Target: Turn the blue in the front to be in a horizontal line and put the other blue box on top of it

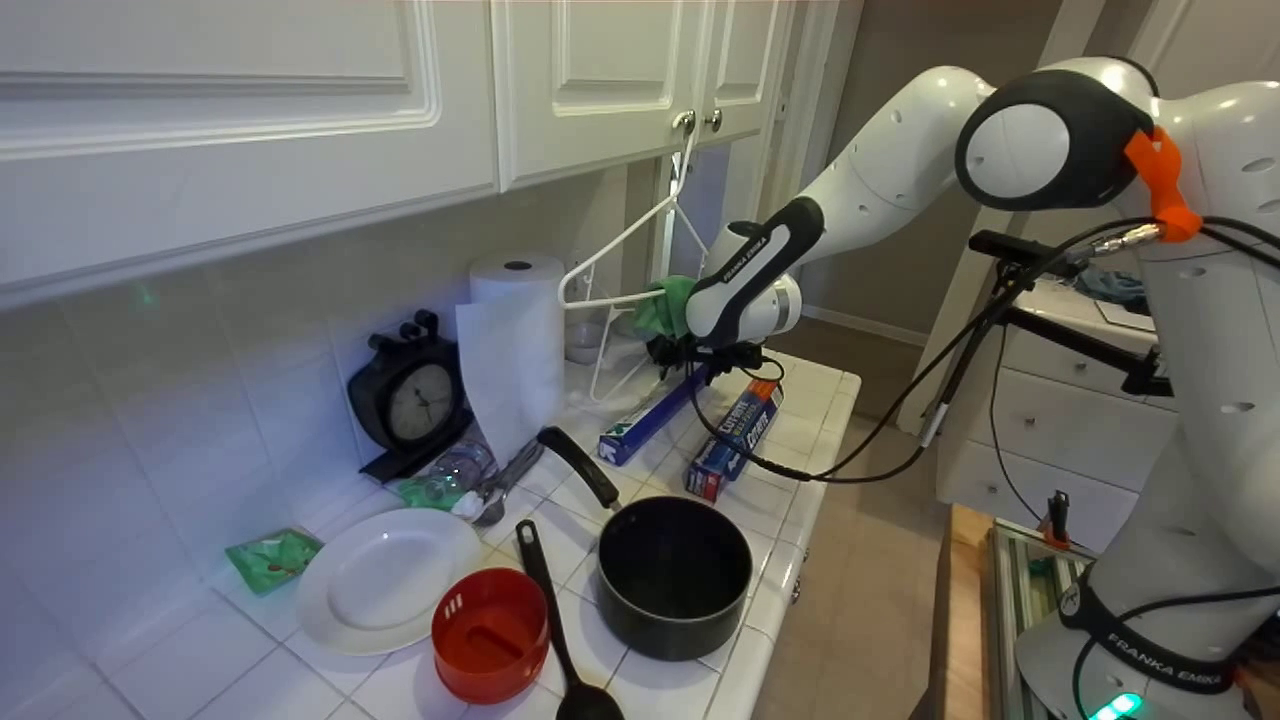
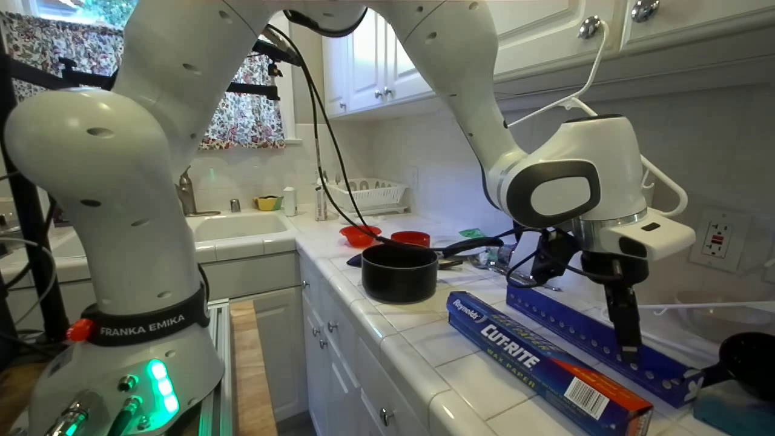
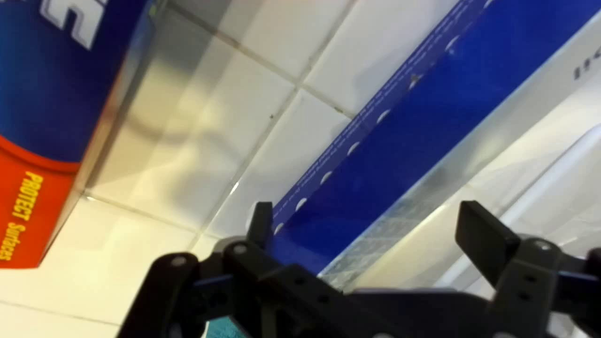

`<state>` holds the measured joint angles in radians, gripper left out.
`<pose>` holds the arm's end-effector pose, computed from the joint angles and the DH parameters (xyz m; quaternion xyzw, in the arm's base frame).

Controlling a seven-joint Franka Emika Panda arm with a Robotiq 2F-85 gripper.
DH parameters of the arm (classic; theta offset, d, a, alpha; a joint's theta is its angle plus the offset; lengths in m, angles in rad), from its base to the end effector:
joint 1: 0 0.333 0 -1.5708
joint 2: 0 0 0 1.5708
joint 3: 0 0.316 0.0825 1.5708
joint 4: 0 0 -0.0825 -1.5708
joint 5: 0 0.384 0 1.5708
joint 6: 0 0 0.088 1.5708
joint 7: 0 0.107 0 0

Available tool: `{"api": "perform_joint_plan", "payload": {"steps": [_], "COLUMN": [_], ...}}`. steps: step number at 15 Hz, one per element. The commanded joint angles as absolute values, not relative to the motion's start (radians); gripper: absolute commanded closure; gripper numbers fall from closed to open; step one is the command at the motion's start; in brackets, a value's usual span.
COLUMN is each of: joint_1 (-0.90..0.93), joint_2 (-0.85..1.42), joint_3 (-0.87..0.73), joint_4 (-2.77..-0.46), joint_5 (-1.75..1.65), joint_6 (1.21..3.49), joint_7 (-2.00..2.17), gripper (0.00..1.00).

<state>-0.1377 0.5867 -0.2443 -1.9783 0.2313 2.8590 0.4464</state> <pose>0.5910 -0.2421 0.2075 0.8710 -0.4645 0.1596 0.0089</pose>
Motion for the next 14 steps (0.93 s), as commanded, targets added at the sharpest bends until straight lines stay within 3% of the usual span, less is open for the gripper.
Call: {"api": "perform_joint_plan", "payload": {"steps": [1,14], "joint_1": [-0.098,-0.125], "joint_2": [0.566,0.577], "joint_3": [-0.268,-0.175], "joint_4": [-1.982,-1.96], "joint_5": [0.252,0.379], "joint_6": [2.751,2.815], "joint_7": [0.531,0.679], "gripper": [0.0,0.0]}}
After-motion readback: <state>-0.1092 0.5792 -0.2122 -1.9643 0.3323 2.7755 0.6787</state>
